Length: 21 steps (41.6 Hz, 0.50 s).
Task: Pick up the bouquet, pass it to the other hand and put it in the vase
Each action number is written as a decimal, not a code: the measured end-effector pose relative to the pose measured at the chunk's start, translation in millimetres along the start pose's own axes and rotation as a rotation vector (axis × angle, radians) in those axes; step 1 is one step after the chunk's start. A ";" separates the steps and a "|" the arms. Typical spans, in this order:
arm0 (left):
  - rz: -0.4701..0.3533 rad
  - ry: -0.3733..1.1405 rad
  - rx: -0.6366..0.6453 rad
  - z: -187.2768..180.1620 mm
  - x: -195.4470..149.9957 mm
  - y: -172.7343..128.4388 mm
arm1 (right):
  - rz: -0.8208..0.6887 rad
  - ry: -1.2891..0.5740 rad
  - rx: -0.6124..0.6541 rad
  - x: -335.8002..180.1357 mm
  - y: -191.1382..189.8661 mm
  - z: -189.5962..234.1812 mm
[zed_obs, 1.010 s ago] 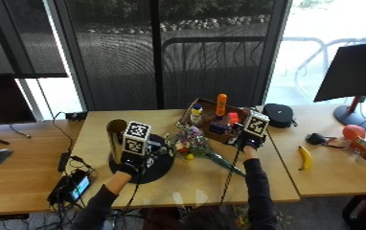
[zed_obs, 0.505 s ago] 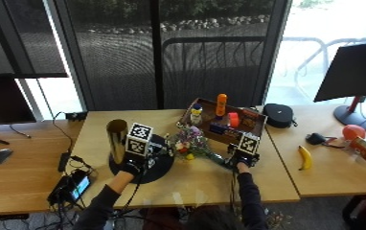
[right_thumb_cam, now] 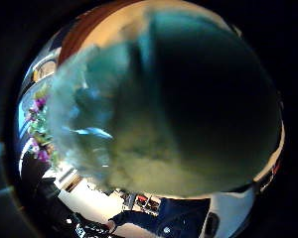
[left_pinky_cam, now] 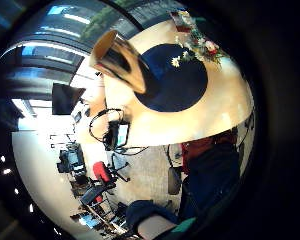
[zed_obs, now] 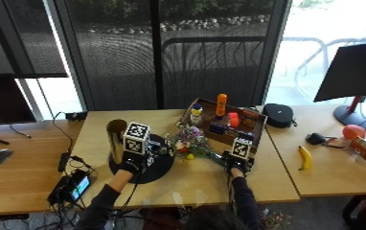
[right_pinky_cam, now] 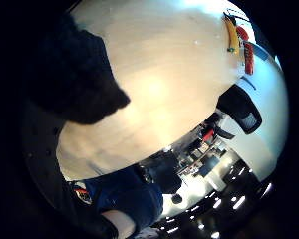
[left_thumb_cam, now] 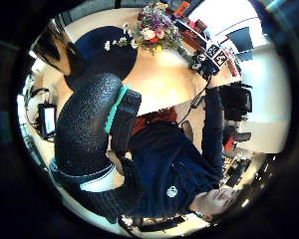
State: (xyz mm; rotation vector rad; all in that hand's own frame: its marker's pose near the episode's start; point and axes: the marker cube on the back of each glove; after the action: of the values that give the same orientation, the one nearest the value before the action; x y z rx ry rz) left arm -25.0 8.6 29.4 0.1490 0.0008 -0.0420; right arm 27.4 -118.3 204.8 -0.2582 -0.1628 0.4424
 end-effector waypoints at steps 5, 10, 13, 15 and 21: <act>-0.003 0.000 -0.003 4.2 -2.8 0.3 | 0.011 -0.035 0.010 -3.6 -0.3 2.2; -0.016 -0.011 -0.006 5.4 -6.2 1.3 | 0.091 -0.052 0.110 -0.9 -0.3 4.1; -0.020 -0.010 -0.006 4.8 -6.2 1.3 | 0.098 -0.051 0.083 -0.7 5.4 8.5; -0.015 -0.007 -0.005 4.5 -5.2 0.7 | 0.086 -0.061 0.102 -0.8 5.6 9.3; -0.012 -0.018 -0.011 6.3 -1.8 -3.5 | 0.094 -0.118 0.121 0.8 7.3 23.0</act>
State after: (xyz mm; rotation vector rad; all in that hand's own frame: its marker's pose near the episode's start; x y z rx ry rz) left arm -26.9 4.3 35.1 0.1373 -0.0160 -0.0554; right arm 20.4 -106.7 224.8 -0.1215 -0.2397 0.5589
